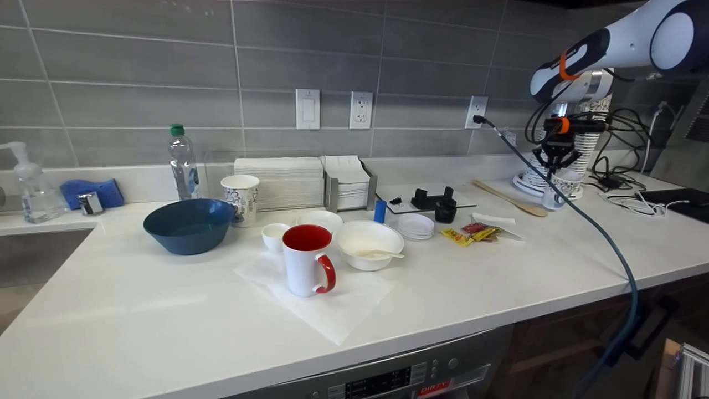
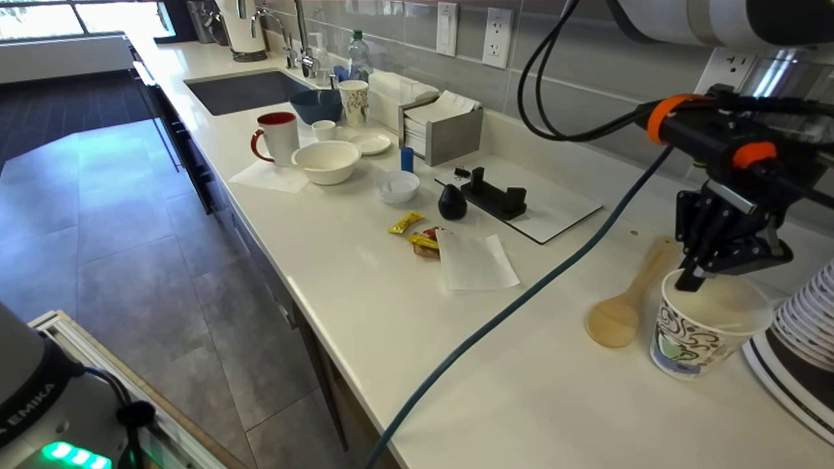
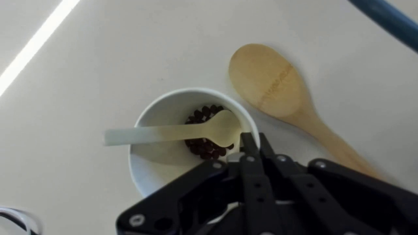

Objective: Put the paper cup on the blue bloc on the left

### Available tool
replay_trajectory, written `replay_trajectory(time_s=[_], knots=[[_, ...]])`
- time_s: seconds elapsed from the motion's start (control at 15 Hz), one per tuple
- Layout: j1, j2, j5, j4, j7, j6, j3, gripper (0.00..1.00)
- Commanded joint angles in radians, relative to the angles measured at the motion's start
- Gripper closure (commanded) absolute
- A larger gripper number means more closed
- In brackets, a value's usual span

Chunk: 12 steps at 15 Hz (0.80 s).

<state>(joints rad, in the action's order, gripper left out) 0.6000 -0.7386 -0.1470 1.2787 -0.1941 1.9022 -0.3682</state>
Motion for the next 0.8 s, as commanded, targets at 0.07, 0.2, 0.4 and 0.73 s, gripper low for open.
replay_trajectory(time_s=[0.07,0.2,0.4,0.73], knots=[[-0.002,0.095,-0.013,0.075,-0.028,-0.046,-0.022,0.99],[-0.003,0.139,-0.012,0.103,-0.005,-0.104,-0.023,0.99],[0.003,0.198,-0.019,0.123,-0.002,-0.213,-0.024,0.99],[0.030,0.266,-0.017,0.110,-0.024,-0.385,-0.016,0.99]])
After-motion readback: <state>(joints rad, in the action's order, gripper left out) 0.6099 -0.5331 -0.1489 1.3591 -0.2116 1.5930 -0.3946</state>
